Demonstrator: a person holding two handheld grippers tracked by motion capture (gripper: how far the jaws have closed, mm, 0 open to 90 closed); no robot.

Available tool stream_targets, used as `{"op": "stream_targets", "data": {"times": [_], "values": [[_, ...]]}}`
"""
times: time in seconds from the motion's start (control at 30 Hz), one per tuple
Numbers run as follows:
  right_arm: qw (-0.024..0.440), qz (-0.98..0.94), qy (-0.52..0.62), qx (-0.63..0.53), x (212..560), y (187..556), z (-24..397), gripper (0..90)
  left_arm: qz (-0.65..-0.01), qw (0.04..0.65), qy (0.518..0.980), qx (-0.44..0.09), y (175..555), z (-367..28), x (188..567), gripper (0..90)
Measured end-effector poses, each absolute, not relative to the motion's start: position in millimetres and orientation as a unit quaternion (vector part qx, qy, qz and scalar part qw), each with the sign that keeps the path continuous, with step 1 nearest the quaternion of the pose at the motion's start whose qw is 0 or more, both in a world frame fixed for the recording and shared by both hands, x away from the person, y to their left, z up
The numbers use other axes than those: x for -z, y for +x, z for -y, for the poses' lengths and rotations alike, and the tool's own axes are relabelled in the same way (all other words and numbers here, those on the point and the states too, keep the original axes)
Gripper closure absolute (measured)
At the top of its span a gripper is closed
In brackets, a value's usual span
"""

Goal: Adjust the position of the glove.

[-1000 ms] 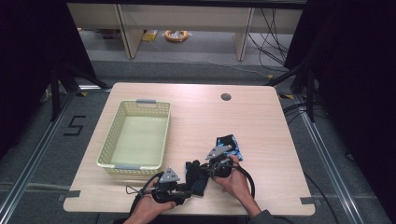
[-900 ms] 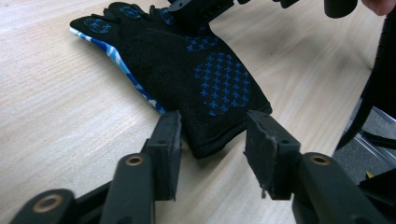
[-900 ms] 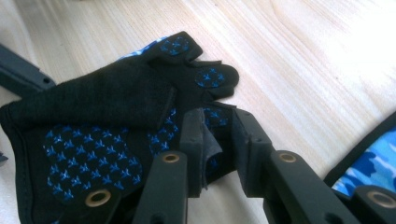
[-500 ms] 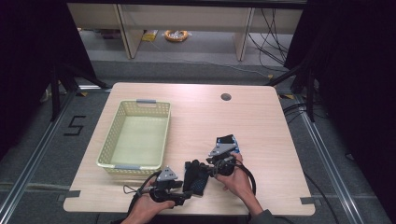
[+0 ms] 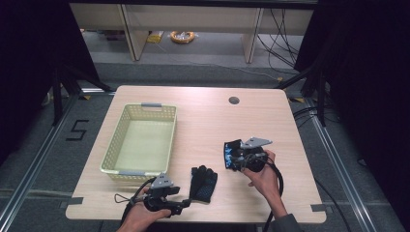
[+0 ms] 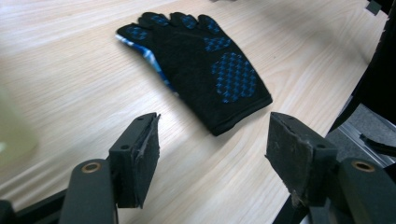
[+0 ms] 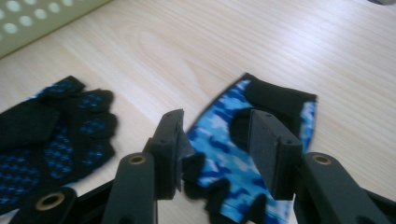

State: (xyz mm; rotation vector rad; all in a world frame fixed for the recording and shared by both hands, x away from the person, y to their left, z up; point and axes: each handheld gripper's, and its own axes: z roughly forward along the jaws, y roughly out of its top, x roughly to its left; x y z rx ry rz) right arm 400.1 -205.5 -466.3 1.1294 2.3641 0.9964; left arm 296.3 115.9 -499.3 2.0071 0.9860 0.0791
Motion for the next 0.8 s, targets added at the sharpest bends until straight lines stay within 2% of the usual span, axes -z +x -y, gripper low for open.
{"op": "stream_targets", "data": {"times": [0.53,0.73,0.8], "values": [[0.174,-0.824,0.438,-0.315,483,428,212,58.9,-0.401,0.425,0.811,-0.035,292,-134,499,31.7],[0.159,-0.825,0.432,-0.328,493,437,198,62.3,-0.413,0.431,0.802,-0.033,292,-138,501,31.5],[0.134,-0.828,0.443,-0.315,493,437,194,63.1,-0.406,0.420,0.811,-0.029,292,-140,500,31.6]]}}
